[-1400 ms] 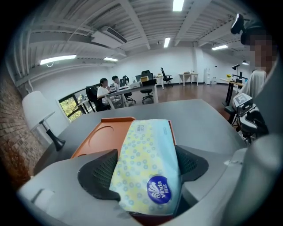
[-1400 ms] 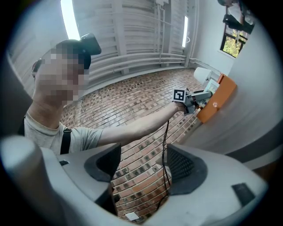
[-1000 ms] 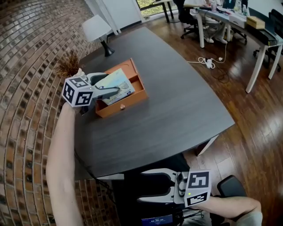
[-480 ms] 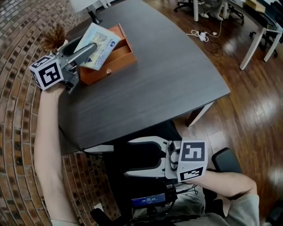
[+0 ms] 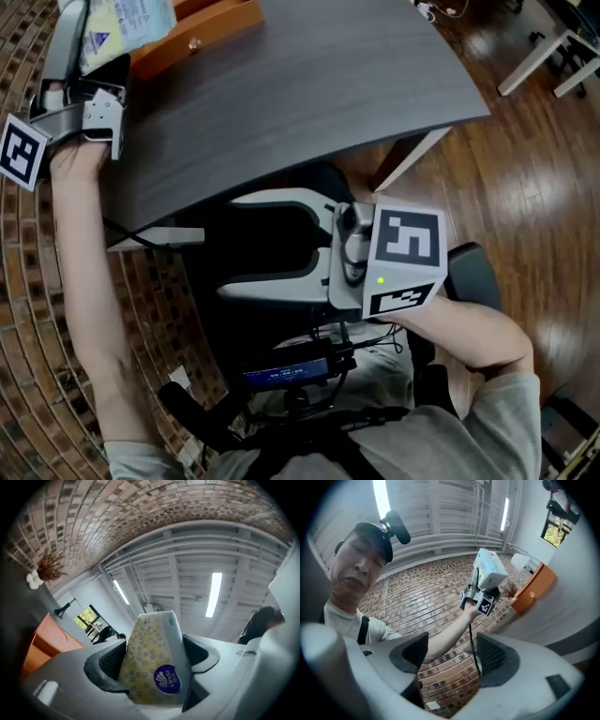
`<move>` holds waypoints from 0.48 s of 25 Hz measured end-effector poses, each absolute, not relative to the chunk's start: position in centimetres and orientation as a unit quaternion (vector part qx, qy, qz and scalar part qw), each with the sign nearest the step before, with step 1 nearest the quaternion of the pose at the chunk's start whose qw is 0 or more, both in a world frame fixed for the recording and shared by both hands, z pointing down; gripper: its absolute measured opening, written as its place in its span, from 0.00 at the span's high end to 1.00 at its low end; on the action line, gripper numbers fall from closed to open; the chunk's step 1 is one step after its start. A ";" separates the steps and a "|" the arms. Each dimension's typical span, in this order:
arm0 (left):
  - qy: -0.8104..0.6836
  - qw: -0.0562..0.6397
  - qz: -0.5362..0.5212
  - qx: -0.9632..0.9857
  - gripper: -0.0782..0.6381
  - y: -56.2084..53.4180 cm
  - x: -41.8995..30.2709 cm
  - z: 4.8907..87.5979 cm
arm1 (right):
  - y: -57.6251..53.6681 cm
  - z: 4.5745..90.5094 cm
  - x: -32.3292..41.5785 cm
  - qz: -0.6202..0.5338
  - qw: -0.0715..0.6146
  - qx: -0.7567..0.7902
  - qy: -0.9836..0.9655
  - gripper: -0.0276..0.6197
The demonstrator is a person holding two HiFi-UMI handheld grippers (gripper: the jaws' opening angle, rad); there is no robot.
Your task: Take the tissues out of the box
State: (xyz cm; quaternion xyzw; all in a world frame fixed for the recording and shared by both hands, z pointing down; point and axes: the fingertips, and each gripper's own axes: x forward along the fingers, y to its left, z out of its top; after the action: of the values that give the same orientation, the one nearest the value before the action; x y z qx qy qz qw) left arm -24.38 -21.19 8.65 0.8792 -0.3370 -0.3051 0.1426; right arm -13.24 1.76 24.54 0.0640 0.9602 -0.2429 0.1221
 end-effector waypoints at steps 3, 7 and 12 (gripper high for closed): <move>-0.307 0.169 -0.357 0.866 0.37 -17.7 -23.9 9.8 | 1.7 24.5 -13.1 -0.240 0.121 0.064 0.961 0.46; -0.297 0.186 -0.407 0.843 0.37 -13.0 -24.1 11.6 | 1.7 24.5 -13.1 -0.238 0.121 0.067 0.961 0.46; -0.278 0.187 -0.459 0.823 0.37 -8.3 -24.1 12.8 | 1.7 24.3 -13.1 -0.231 0.122 0.068 0.963 0.46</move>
State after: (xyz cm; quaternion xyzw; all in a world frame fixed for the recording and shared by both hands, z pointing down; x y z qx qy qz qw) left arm -24.14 -8.28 12.85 0.8227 -0.2780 -0.4593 0.1869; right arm -13.09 1.73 24.33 0.0676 0.9628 -0.2313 0.1221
